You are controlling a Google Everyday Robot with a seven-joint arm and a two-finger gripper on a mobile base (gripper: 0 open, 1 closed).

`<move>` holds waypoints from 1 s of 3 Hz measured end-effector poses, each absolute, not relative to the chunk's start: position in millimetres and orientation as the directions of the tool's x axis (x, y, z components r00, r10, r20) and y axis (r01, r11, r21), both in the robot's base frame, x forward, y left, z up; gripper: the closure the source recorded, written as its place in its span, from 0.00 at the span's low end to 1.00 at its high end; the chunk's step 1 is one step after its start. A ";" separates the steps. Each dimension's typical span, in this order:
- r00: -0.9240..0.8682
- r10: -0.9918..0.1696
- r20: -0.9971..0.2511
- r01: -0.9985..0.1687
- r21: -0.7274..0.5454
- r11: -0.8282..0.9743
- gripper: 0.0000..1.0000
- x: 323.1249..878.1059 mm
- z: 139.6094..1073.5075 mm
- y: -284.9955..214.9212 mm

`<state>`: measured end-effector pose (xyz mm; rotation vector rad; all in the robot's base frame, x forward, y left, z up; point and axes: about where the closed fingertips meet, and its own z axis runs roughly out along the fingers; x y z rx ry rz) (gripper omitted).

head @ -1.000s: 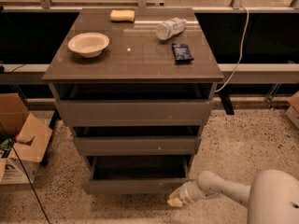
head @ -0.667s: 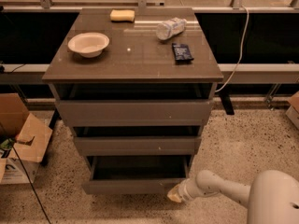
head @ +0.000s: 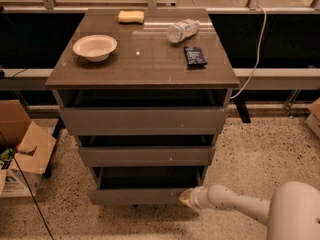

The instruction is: Close bottom drawer

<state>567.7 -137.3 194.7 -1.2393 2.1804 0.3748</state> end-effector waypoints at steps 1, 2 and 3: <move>-0.348 -0.685 -0.639 -0.829 -0.132 0.544 1.00 587.1 197.5 -135.5; -0.331 -0.678 -0.656 -0.823 -0.150 0.547 1.00 600.2 196.8 -130.8; -0.330 -0.669 -0.666 -0.821 -0.146 0.551 0.82 610.7 194.0 -125.6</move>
Offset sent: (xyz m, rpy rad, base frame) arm 0.0498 0.0077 0.0033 -0.0013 -0.1530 -0.0342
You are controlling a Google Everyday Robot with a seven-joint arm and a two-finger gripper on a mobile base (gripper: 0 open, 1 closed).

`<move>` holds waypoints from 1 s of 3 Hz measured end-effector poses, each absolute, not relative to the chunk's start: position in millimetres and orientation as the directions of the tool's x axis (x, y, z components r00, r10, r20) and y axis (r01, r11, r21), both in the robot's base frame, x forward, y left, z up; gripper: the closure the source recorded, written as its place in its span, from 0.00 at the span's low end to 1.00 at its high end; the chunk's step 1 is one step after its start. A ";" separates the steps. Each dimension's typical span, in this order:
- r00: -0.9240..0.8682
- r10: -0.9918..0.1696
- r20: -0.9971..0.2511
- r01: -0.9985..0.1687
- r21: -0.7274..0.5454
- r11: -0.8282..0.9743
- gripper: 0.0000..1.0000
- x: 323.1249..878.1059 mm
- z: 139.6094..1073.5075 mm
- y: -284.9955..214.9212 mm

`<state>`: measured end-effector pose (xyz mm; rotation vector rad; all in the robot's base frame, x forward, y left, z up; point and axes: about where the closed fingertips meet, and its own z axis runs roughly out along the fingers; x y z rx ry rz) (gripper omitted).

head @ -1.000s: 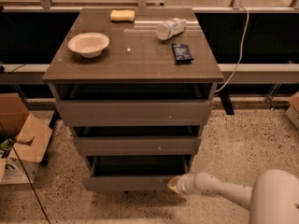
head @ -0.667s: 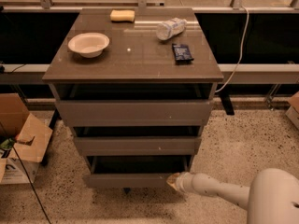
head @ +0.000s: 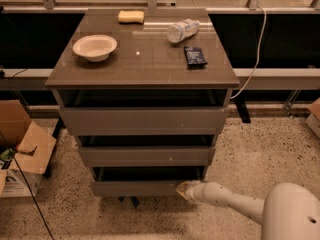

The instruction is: Close bottom drawer

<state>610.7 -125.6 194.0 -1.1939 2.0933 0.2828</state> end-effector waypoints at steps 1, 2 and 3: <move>-0.330 -0.668 -0.667 -0.822 -0.145 0.551 0.58 611.1 193.2 -124.1; -0.330 -0.668 -0.668 -0.823 -0.143 0.549 0.36 610.5 192.3 -122.3; -0.329 -0.667 -0.668 -0.825 -0.141 0.548 0.12 609.7 191.3 -120.5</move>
Offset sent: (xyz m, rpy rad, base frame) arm 0.0006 0.0012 -0.0007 0.0015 0.0003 0.0005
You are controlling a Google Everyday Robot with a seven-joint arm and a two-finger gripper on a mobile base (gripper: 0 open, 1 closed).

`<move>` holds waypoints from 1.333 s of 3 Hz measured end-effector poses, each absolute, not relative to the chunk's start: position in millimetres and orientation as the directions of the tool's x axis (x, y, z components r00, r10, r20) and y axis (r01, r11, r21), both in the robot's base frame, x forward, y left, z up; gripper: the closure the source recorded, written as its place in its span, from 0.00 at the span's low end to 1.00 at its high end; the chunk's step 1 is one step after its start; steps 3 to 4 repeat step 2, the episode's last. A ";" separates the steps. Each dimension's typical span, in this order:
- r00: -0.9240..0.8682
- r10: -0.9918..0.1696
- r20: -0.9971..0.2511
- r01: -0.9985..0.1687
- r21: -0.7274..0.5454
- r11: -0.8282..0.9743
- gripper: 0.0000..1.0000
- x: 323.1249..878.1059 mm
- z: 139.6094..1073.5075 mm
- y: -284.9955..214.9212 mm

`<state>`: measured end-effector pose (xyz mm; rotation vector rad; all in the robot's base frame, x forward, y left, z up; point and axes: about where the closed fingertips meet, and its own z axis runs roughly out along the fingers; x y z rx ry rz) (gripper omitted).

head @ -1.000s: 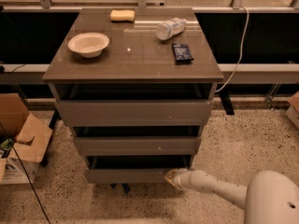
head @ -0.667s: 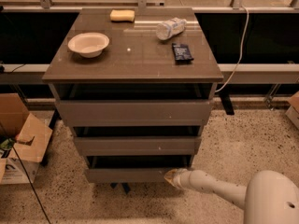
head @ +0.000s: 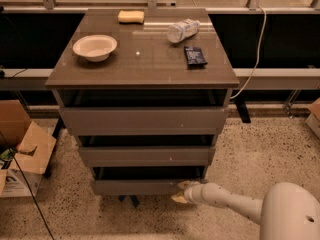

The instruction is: Close bottom drawer

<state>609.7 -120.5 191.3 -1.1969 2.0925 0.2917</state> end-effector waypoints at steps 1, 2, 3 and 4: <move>-0.329 -0.667 -0.668 -0.826 -0.139 0.547 0.00 609.2 190.6 -119.2; -0.329 -0.667 -0.668 -0.826 -0.139 0.547 0.00 609.2 190.6 -119.2; -0.329 -0.667 -0.668 -0.826 -0.139 0.547 0.00 609.2 190.6 -119.2; -0.329 -0.667 -0.668 -0.826 -0.139 0.547 0.00 609.2 190.6 -119.2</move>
Offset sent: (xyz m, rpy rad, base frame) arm -0.0005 0.0013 -0.0007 0.0010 0.0012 0.0015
